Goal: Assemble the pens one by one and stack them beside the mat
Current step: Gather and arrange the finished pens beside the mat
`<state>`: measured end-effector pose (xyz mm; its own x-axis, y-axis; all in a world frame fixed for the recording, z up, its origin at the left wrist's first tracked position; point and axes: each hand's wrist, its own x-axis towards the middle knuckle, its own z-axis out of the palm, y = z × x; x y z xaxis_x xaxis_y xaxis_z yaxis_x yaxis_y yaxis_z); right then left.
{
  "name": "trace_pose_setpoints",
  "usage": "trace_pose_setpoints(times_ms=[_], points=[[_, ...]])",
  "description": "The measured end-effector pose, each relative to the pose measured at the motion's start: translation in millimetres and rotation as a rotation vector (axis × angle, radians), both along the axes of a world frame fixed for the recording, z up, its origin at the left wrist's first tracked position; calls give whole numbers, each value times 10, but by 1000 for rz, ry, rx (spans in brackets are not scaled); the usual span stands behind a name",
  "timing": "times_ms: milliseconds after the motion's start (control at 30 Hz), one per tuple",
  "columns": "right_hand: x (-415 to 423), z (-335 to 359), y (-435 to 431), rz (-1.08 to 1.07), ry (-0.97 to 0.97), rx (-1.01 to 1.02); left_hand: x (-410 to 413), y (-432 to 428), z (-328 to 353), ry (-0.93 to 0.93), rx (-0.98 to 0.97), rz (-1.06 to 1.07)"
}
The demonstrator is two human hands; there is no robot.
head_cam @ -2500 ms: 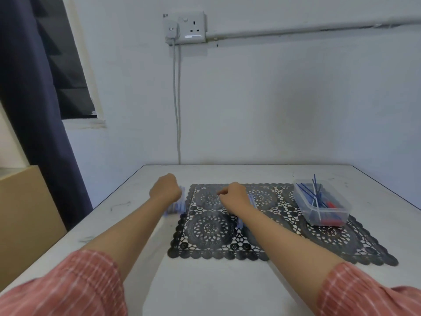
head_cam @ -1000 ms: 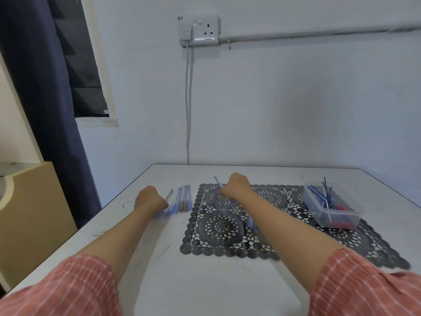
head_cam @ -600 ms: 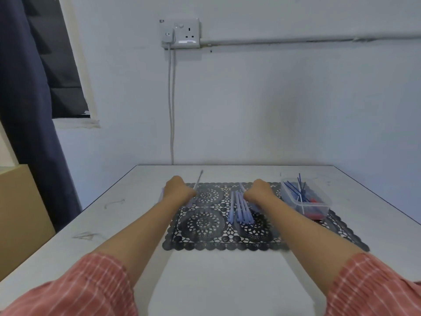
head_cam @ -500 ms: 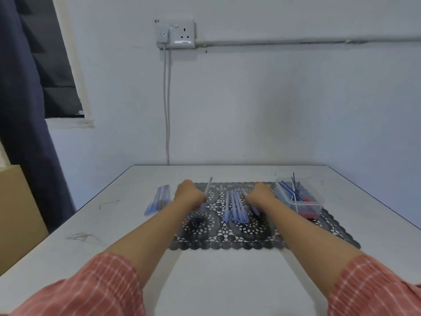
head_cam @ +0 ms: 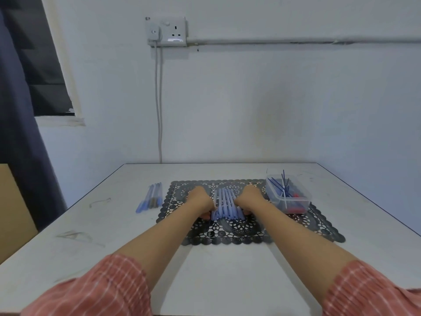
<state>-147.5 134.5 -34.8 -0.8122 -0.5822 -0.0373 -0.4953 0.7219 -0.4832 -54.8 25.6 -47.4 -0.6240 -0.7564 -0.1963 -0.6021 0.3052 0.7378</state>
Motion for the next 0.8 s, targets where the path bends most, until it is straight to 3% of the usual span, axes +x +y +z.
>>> trace_pose_setpoints(times_ms=[200,467,600,800], points=[[92,-16,-67,58,163,-42,138,-161,18,16,-93,-16],[409,53,-494,221,130,-312,604,-630,173,85,-508,159],[620,45,-791,286,35,-420,823,-969,106,-3,-492,266],[864,-17,-1255,325,-79,-400,1083,-1453,-15,-81,-399,267]])
